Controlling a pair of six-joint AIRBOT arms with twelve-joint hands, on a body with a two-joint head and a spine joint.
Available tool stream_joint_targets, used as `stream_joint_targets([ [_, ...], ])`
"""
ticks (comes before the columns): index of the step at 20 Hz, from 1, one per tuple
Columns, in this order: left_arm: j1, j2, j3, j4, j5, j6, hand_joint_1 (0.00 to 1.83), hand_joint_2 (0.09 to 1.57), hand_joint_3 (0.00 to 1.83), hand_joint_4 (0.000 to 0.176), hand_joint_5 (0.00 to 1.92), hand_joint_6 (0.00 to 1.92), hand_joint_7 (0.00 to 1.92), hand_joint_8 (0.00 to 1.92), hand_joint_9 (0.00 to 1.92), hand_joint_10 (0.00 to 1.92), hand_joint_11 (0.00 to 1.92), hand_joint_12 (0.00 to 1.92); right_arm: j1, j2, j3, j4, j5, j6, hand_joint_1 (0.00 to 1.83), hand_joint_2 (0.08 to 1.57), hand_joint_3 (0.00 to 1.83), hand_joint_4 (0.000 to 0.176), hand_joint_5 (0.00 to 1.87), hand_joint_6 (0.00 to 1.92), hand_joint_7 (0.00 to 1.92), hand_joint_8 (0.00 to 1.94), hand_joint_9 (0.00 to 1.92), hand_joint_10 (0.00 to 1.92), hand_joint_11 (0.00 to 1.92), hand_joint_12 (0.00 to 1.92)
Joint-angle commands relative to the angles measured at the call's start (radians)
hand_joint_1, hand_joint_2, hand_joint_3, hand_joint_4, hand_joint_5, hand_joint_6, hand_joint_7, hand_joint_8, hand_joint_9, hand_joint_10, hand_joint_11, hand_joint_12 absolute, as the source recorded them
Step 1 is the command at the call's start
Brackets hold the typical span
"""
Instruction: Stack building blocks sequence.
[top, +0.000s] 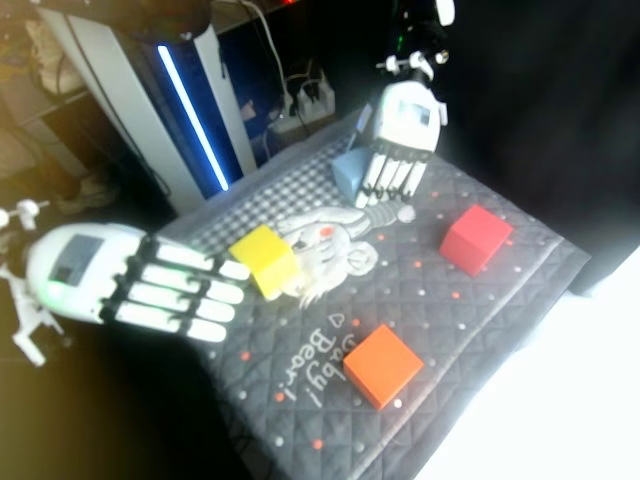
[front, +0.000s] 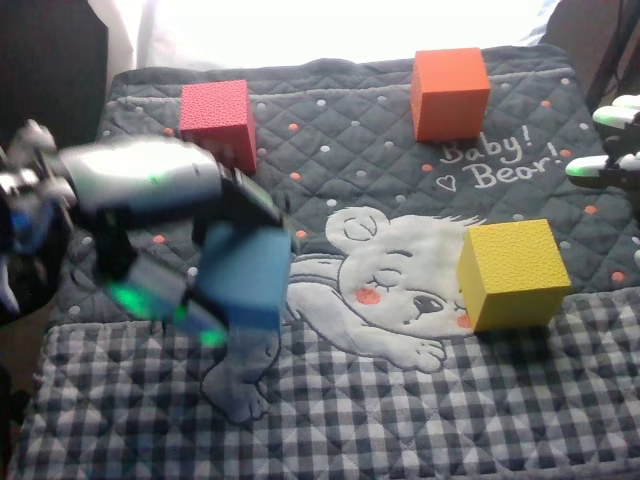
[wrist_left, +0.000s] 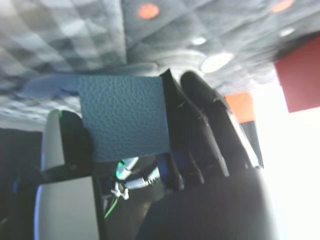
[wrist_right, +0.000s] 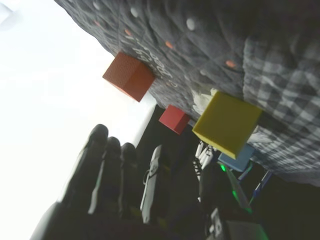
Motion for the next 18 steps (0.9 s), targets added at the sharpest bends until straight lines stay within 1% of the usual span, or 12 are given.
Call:
stream_joint_targets([
  [1,-0.030,0.023,-0.005,-0.058,-0.133,0.011,1.28,1.09,0.00,0.000,1.19,0.36,0.99,1.22,0.99,1.10,0.78,1.47,0.010,0.005,0.003,0.028,0.123,0.002,0.43,1.30,0.00,0.152,0.40,0.00,0.15,0.00,0.13,0.01,0.19,0.04],
  [3,-0.066,0.057,-0.012,-0.104,-0.172,0.044,1.27,1.12,0.00,0.000,1.09,0.50,0.93,1.34,1.07,1.46,1.05,1.76,0.010,0.005,0.003,0.030,0.123,0.002,0.41,1.31,0.00,0.133,0.40,0.00,0.16,0.00,0.12,0.00,0.19,0.04],
  [4,-0.084,0.069,-0.011,-0.129,-0.191,0.057,1.27,1.11,0.00,0.000,1.14,0.41,0.95,1.31,1.12,1.45,1.13,1.72,0.010,0.005,0.003,0.031,0.123,0.002,0.41,1.31,0.00,0.126,0.41,0.00,0.16,0.01,0.13,0.00,0.19,0.04],
  [6,-0.126,0.077,0.010,-0.211,-0.216,0.108,1.29,1.06,0.00,0.000,1.30,0.15,1.05,1.14,1.10,0.96,0.82,1.38,0.010,0.002,0.004,0.033,0.123,0.002,0.44,1.31,0.00,0.118,0.42,0.00,0.17,0.00,0.12,0.00,0.18,0.03],
  [8,-0.157,0.063,0.040,-0.294,-0.208,0.187,1.28,1.02,0.00,0.000,1.41,0.04,1.16,0.86,1.09,0.74,0.73,1.43,0.010,0.000,0.004,0.033,0.123,0.002,0.42,1.32,0.00,0.133,0.41,0.00,0.17,0.00,0.11,0.00,0.17,0.02],
  [10,-0.199,0.022,0.100,-0.350,-0.180,0.200,1.27,1.02,0.00,0.010,1.26,0.44,1.21,0.67,1.08,0.32,0.43,1.17,0.010,-0.004,0.007,0.033,0.123,0.002,0.39,1.32,0.00,0.150,0.40,0.00,0.17,0.00,0.11,0.00,0.15,0.01],
  [12,-0.216,-0.012,0.146,-0.378,-0.149,0.202,1.26,1.04,0.00,0.016,1.15,0.64,1.16,0.75,1.16,0.21,0.61,1.22,0.010,-0.007,0.009,0.033,0.122,0.002,0.40,1.33,0.00,0.153,0.42,0.00,0.19,0.00,0.12,0.00,0.14,0.00],
  [13,-0.240,-0.063,0.209,-0.386,-0.082,0.201,1.39,1.01,0.00,0.000,1.15,0.60,1.34,0.29,1.13,0.91,0.79,1.07,0.010,-0.013,0.013,0.032,0.122,0.002,0.43,1.32,0.00,0.154,0.44,0.01,0.21,0.01,0.16,0.01,0.17,0.02],
  [15,-0.251,-0.094,0.245,-0.386,-0.035,0.201,1.40,1.01,0.00,0.000,1.18,0.51,1.35,0.24,1.13,0.99,0.82,1.14,0.010,-0.015,0.014,0.032,0.122,0.002,0.43,1.32,0.00,0.158,0.44,0.01,0.20,0.00,0.13,0.00,0.14,0.00],
  [16,-0.255,-0.111,0.265,-0.386,-0.011,0.201,1.30,1.00,0.01,0.000,1.21,0.53,1.38,0.31,1.15,0.77,0.89,1.21,0.010,-0.015,0.014,0.032,0.122,0.002,0.40,1.32,0.00,0.164,0.44,0.00,0.20,0.00,0.12,0.00,0.13,0.00],
  [17,-0.257,-0.127,0.285,-0.386,0.014,0.201,1.38,1.01,0.00,0.000,1.16,0.52,1.40,0.16,1.12,1.01,0.84,1.20,0.010,-0.016,0.015,0.032,0.122,0.002,0.38,1.32,0.00,0.158,0.44,0.00,0.20,0.00,0.13,0.00,0.14,0.01],
  [18,-0.259,-0.139,0.302,-0.387,0.039,0.201,1.30,1.01,0.00,0.000,1.20,0.55,1.39,0.27,1.13,0.80,0.90,1.22,0.010,-0.016,0.015,0.032,0.122,0.002,0.40,1.32,0.00,0.158,0.44,0.00,0.20,0.00,0.12,0.00,0.14,0.01],
])
